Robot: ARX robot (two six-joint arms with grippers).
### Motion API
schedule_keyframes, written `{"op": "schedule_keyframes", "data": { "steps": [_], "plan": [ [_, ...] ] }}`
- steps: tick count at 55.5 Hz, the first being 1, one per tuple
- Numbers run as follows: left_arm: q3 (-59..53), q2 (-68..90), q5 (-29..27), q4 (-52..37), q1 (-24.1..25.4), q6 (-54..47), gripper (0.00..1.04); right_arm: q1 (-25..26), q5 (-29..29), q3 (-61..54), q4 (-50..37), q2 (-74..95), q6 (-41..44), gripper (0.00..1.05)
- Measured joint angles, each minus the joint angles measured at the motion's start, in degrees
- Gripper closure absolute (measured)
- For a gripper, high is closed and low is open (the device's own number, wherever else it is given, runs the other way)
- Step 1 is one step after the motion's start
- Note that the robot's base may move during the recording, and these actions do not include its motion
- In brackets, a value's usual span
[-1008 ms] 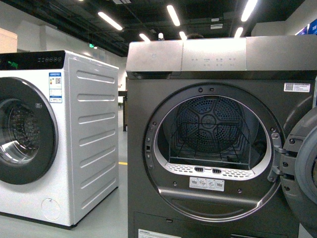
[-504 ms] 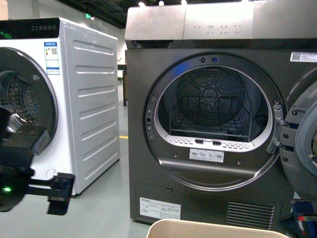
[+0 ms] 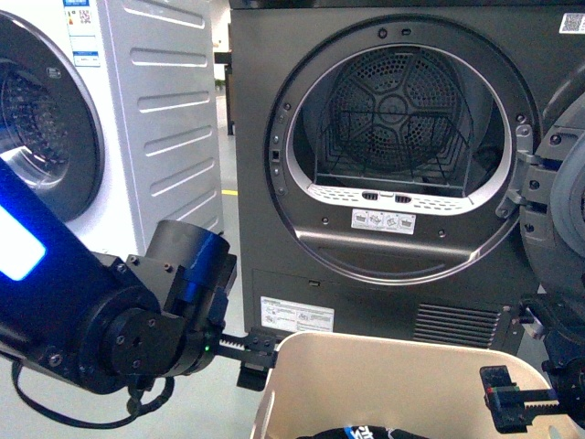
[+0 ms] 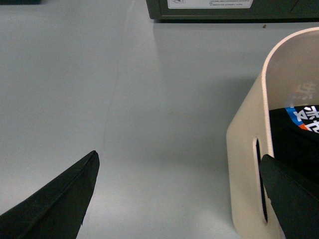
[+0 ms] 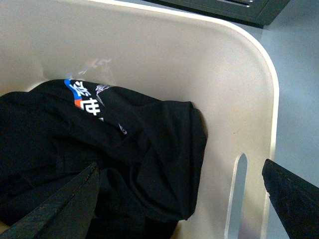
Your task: Move hamper under clothes hanger
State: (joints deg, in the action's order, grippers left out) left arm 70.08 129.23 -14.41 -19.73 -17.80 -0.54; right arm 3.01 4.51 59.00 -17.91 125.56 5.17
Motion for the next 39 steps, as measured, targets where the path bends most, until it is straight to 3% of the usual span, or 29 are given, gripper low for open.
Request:
{"op": "schedule_keyframes", "data": {
  "steps": [16, 39],
  "plan": [
    [5.16, 5.01, -1.16, 3.91, -3.10, 9.92, 0.07, 2.19, -2.38, 2.60, -1.49, 4.13, 1.07, 0.08],
    [7.13, 10.05, -0.13, 2.36, -4.28, 11.74, 0.07, 4.76, -3.45, 3.74, -1.66, 9.22, 1.05, 0.08]
  ]
}}
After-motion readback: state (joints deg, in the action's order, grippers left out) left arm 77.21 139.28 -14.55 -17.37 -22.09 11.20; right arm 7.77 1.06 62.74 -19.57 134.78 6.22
